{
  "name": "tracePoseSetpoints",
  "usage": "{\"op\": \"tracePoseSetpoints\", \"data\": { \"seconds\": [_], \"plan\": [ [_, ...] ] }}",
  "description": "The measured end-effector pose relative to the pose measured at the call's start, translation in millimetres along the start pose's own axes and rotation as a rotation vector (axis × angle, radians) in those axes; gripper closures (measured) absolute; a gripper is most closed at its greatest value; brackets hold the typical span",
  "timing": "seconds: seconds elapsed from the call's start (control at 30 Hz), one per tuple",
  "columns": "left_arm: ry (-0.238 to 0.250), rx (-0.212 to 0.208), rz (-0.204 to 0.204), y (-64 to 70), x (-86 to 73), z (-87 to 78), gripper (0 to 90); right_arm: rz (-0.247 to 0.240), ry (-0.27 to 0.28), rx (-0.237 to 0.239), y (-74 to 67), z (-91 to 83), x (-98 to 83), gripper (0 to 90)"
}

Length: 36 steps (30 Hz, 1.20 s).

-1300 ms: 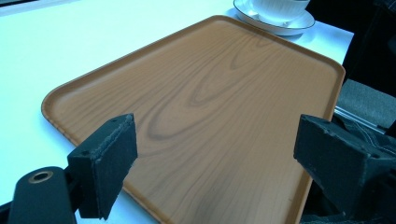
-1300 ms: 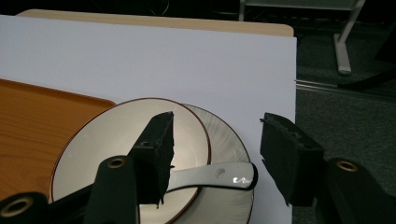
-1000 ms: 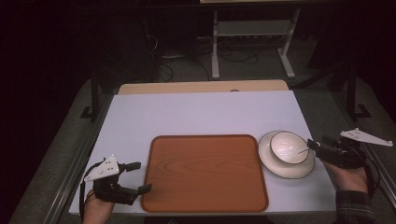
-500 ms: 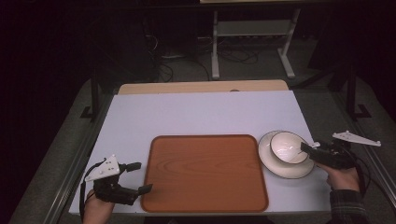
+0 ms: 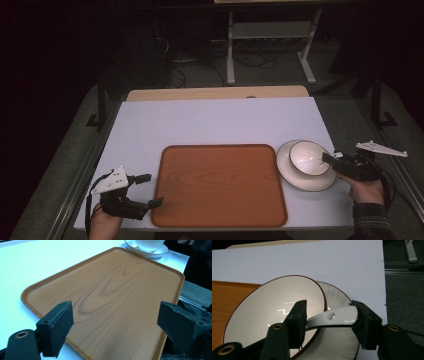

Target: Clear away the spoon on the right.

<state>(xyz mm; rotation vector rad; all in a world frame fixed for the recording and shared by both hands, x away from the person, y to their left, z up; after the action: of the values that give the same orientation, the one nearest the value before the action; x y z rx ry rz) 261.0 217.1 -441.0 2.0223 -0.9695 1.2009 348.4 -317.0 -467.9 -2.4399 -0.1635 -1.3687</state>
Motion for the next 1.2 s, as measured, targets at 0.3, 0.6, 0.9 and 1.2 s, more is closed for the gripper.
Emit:
{"op": "tracePoseSetpoints", "data": {
  "seconds": [0.3,0.6,0.9,1.2],
  "plan": [
    [0.0,0.001,0.001,-0.1,0.1,-0.2,13.0,-0.02,0.039,-0.029,-6.4,-2.2,9.8,57.8],
    [0.0,0.001,0.002,0.0,0.0,-0.2,12.9,-0.065,0.109,-0.015,-21.9,-8.3,25.5,68.4],
    [0.0,0.002,0.002,-0.1,-0.2,-0.7,13.0,-0.097,0.153,0.027,-35.4,-9.8,36.6,76.1],
    [0.001,0.003,0.0,0.1,-0.3,-1.2,13.0,-0.091,0.18,0.082,-42.0,-11.2,44.7,83.8]
  ]
}}
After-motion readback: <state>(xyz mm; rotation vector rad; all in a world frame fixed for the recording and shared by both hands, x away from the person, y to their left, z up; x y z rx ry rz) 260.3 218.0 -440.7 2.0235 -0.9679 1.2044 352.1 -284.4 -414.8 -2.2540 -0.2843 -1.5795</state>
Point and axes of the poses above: each handheld gripper's, and its own axes: z roughly forward along the jaws, x roughly out of its top, y roughly to its right, the point moved 9 cm from there along z, roughly forward along the jaws, and after that the axes turned 4 degrees about y, right-handed, at the moved point
